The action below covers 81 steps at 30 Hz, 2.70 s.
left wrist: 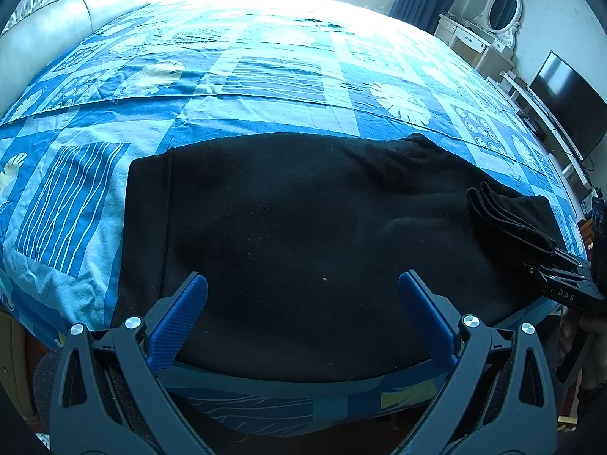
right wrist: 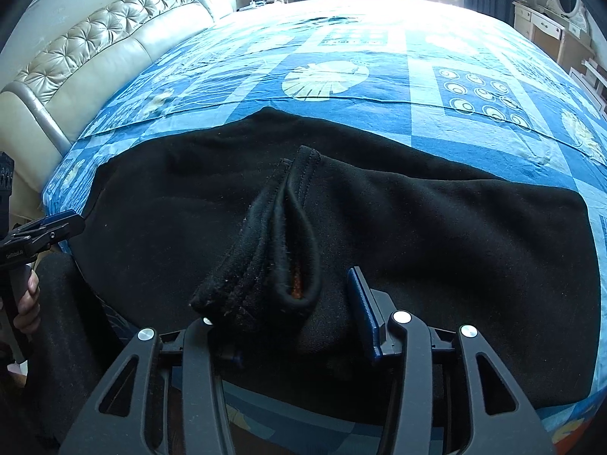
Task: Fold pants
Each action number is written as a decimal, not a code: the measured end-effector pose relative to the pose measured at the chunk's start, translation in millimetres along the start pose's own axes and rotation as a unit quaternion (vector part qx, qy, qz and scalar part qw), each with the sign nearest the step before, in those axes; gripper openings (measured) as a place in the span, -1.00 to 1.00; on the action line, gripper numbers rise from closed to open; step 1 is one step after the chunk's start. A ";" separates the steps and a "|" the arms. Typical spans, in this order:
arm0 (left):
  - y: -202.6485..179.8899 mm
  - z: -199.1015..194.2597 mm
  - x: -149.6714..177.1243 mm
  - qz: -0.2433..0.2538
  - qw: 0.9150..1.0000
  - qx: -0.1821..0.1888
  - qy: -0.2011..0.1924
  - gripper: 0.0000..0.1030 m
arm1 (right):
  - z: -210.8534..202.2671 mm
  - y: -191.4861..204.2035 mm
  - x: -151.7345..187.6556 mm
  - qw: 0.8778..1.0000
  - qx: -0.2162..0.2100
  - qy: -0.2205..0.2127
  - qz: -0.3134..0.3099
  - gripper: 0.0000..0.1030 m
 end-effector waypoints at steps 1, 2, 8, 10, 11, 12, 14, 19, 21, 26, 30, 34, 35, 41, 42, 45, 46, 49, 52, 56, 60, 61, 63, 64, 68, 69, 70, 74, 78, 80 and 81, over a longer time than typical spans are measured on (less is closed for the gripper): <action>0.1 0.8 0.3 0.000 1.000 0.000 0.001 0.95 | -0.4 2.1 0.4 1.000 -0.002 0.000 -0.002 -0.04; 0.3 1.4 0.6 0.000 1.000 0.000 0.002 0.95 | -0.4 4.2 1.1 1.000 -0.005 0.001 -0.003 0.00; 0.1 2.0 1.8 0.003 1.000 -0.001 0.002 0.95 | -1.2 14.4 3.6 1.000 -0.014 0.007 -0.012 0.02; -0.5 1.8 1.7 0.005 1.000 -0.002 0.002 0.95 | -1.1 17.0 5.1 1.000 -0.019 0.012 -0.015 0.03; -0.2 2.0 1.8 0.006 1.000 -0.002 0.002 0.95 | -0.6 18.2 6.3 0.999 -0.023 0.016 -0.016 0.06; -0.6 1.9 1.7 0.005 1.000 -0.002 0.002 0.95 | 0.1 19.5 8.0 0.999 -0.027 0.021 -0.016 0.11; -0.6 1.8 1.9 0.005 1.000 -0.002 0.003 0.95 | 1.2 21.2 10.4 0.999 -0.031 0.024 -0.019 0.14; -1.4 -0.2 1.3 0.011 1.000 -0.005 -0.003 0.95 | -0.5 24.2 10.0 0.999 -0.036 0.028 -0.020 0.19; -2.8 -1.4 0.9 0.013 1.000 -0.006 -0.006 0.95 | -5.9 23.3 5.7 0.999 -0.050 0.021 -0.004 0.19; -5.0 -2.1 0.9 0.019 1.000 -0.007 -0.008 0.95 | -28.5 6.5 -17.7 0.992 -0.105 -0.013 0.072 0.19; -5.4 -1.8 0.9 0.024 1.000 -0.009 -0.010 0.95 | -52.0 -40.8 -39.5 0.979 -0.119 -0.067 0.153 0.19; -4.6 -1.3 1.1 0.019 1.000 -0.008 -0.008 0.95 | -68.4 -123.0 -43.1 0.967 -0.059 -0.116 0.217 0.19; -4.5 -1.0 1.4 0.017 1.000 -0.007 -0.007 0.95 | -70.2 -147.7 -39.9 0.962 -0.039 -0.125 0.240 0.19; -6.4 3.1 4.0 0.012 1.000 -0.002 -0.001 0.95 | -51.1 -267.4 -1.6 0.918 0.023 -0.110 0.380 0.19; -7.3 3.7 5.0 0.013 1.000 -0.001 0.001 0.95 | -43.4 -274.3 3.3 0.914 0.009 -0.099 0.394 0.19; -9.5 5.1 8.2 0.016 1.000 0.000 0.004 0.95 | -25.9 -278.5 7.9 0.903 -0.031 -0.095 0.417 0.19; -10.1 5.9 9.2 0.017 1.000 0.000 0.005 0.95 | -22.6 -277.7 6.5 0.899 -0.048 -0.100 0.423 0.19; -10.3 8.8 12.2 0.016 1.000 0.000 0.012 0.95 | -9.7 -275.0 3.3 0.886 -0.080 -0.102 0.445 0.19; -9.4 10.9 14.2 0.016 1.000 -0.001 0.016 0.95 | 3.2 -264.6 1.1 0.897 -0.073 -0.076 0.429 -0.29; -7.1 12.3 14.2 0.012 1.000 -0.001 0.017 0.95 | 8.5 -260.6 0.8 0.907 -0.055 -0.071 0.411 -0.45; -6.5 13.6 14.7 0.012 1.000 -0.001 0.019 0.95 | 6.4 -260.6 3.4 0.903 -0.064 -0.078 0.418 -0.44; -6.5 13.5 15.2 0.013 1.000 -0.001 0.020 0.95 | 4.7 -262.3 4.3 0.900 -0.069 -0.081 0.423 -0.43; -7.6 13.0 15.3 0.014 1.000 0.000 0.020 0.95 | -0.7 -268.8 10.8 0.890 -0.086 -0.085 0.440 -0.37; -7.9 12.3 15.2 0.016 1.000 0.001 0.019 0.95 | -3.0 -268.4 12.6 0.886 -0.095 -0.086 0.446 -0.34; -8.7 11.2 14.2 0.017 1.000 0.003 0.016 0.95 | -17.5 -261.7 24.3 0.891 -0.112 -0.075 0.433 -0.18; -8.7 11.6 14.1 0.016 1.000 0.004 0.017 0.95 | -21.0 -258.8 27.2 0.892 -0.117 -0.071 0.431 -0.12; -8.7 11.9 14.3 0.014 1.000 0.005 0.018 0.95 | -24.8 -255.3 31.0 0.893 -0.121 -0.068 0.428 -0.10; -9.2 13.0 15.0 0.013 1.000 0.007 0.021 0.95 | -36.7 -243.0 46.7 0.900 -0.133 -0.056 0.412 -0.05; -11.0 13.1 15.4 0.013 1.000 0.010 0.023 0.95 | -44.3 -238.5 59.4 0.894 -0.145 -0.061 0.420 -0.05; -11.9 12.8 15.4 0.013 1.000 0.011 0.023 0.95 | -44.4 -236.3 61.0 0.893 -0.148 -0.064 0.419 -0.05; -12.1 12.4 15.5 0.014 1.000 0.011 0.022 0.95 | -44.2 -234.6 60.8 0.893 -0.148 -0.067 0.419 -0.05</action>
Point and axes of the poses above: each gripper's, at about its wrist camera, not at the fingertips, and z roughly the way its jaws point, y to its left, x to its underside, the point moved 3 cm from there along z, roughly the way its jaws point, and after that the axes turned 15 degrees about -y, right-handed, at the moved point
